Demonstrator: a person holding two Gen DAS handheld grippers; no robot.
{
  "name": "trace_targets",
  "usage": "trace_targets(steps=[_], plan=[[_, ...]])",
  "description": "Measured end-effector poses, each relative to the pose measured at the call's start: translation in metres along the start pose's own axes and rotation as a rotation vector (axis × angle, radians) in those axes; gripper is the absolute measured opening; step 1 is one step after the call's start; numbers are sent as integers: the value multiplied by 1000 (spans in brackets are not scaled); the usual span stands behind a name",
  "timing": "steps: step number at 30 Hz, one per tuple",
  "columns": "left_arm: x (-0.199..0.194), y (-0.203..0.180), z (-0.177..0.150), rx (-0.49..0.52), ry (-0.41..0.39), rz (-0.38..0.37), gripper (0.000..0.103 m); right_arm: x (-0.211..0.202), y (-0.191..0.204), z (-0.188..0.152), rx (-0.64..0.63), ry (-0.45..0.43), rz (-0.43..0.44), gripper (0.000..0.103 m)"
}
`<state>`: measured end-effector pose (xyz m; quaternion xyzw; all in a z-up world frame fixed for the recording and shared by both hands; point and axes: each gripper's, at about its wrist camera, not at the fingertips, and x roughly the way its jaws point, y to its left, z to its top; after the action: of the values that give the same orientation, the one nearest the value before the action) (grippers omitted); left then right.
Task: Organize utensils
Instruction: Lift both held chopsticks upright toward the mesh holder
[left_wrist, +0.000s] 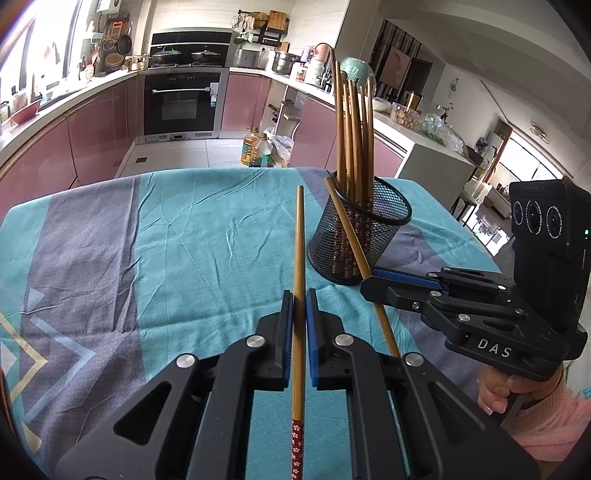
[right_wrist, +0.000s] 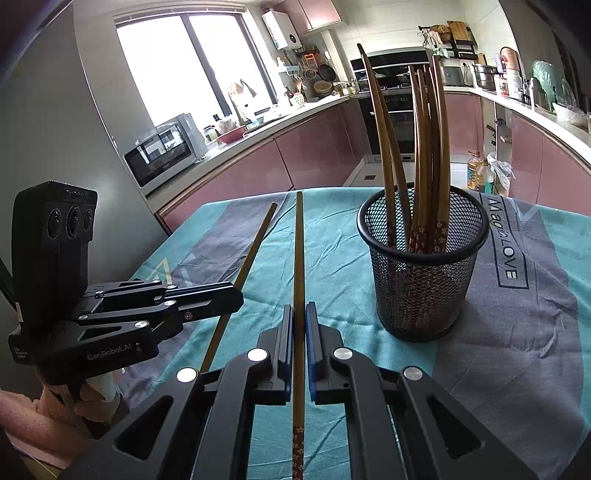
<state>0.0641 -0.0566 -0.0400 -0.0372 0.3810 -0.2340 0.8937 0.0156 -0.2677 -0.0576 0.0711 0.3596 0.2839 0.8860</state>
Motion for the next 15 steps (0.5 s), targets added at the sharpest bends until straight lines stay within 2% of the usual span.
trace_targets(steps=[15], plan=[[-10, -2, 2, -1, -22, -43, 7, -14, -4, 5, 6, -41, 0, 5]])
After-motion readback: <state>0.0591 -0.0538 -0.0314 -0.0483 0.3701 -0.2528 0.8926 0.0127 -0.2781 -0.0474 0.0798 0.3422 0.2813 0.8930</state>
